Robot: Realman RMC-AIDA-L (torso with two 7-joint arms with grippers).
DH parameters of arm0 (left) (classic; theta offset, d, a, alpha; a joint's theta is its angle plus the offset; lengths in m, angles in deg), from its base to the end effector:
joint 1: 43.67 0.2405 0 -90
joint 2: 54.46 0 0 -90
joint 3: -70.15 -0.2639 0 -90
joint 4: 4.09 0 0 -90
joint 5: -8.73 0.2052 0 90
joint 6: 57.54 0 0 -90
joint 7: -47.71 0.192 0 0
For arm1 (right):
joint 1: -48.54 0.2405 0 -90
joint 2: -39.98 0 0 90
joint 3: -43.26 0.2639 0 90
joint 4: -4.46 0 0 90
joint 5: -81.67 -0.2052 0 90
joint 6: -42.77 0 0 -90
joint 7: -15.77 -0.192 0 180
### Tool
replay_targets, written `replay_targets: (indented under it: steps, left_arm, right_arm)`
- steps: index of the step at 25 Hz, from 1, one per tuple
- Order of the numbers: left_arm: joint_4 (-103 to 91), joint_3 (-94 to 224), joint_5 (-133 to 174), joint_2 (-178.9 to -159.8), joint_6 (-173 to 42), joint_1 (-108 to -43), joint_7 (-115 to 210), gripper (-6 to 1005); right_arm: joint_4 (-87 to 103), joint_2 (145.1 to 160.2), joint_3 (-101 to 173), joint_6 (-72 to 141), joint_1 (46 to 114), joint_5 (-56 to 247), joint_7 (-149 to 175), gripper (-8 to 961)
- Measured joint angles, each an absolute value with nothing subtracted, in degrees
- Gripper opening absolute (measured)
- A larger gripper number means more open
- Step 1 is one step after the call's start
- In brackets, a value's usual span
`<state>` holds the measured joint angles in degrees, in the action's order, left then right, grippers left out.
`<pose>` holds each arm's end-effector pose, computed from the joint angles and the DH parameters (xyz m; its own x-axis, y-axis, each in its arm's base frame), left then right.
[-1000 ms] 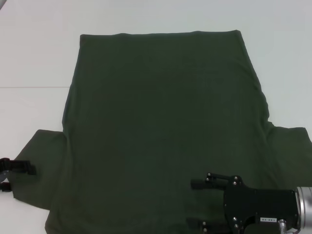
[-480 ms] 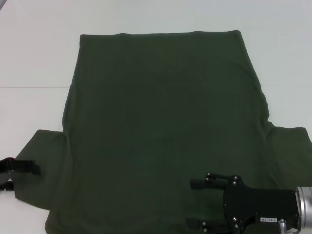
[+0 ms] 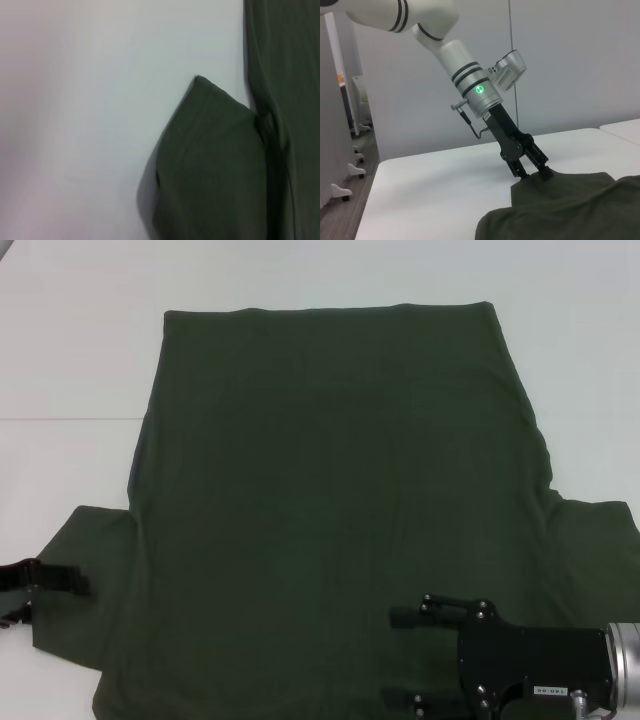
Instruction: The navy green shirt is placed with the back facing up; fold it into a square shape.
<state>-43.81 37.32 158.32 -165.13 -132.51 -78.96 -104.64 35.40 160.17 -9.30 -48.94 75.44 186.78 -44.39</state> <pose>-0.3663 0.3824 0.0258 -0.0465 0.9095 0.4130 0.9592 0.1561 -0.2358 0.2330 0.2976 -0.0870 0.8363 -0.1349 -0.5315 -0.2141 -0.9726 -0.0900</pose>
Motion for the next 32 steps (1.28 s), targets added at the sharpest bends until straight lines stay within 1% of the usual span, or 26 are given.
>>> replay_targets:
  steps: [8, 14, 24, 32]
  left_arm:
    - [-44.11, 36.99, 158.43, -165.21, -132.17, -78.58, -104.04, 814]
    - [-44.33, 36.94, 158.49, -165.52, -132.02, -78.58, -103.48, 627]
    - [-44.53, 36.91, 158.5, -165.59, -131.78, -78.4, -102.19, 144]
    - [-45.71, 35.98, 158.51, -166.25, -131.76, -78.39, -101.57, 15]
  right_arm:
    - [35.4, 160.21, -9.02, -49.49, 75.44, 186.78, -44.58, 883]
    - [35.4, 160.17, -8.8, -50.0, 75.44, 186.64, -44.57, 883]
    - [35.4, 160.12, -8.77, -49.99, 75.44, 186.61, -44.39, 883]
    - [35.4, 160.1, -9.1, -49.51, 75.44, 186.67, -44.27, 883]
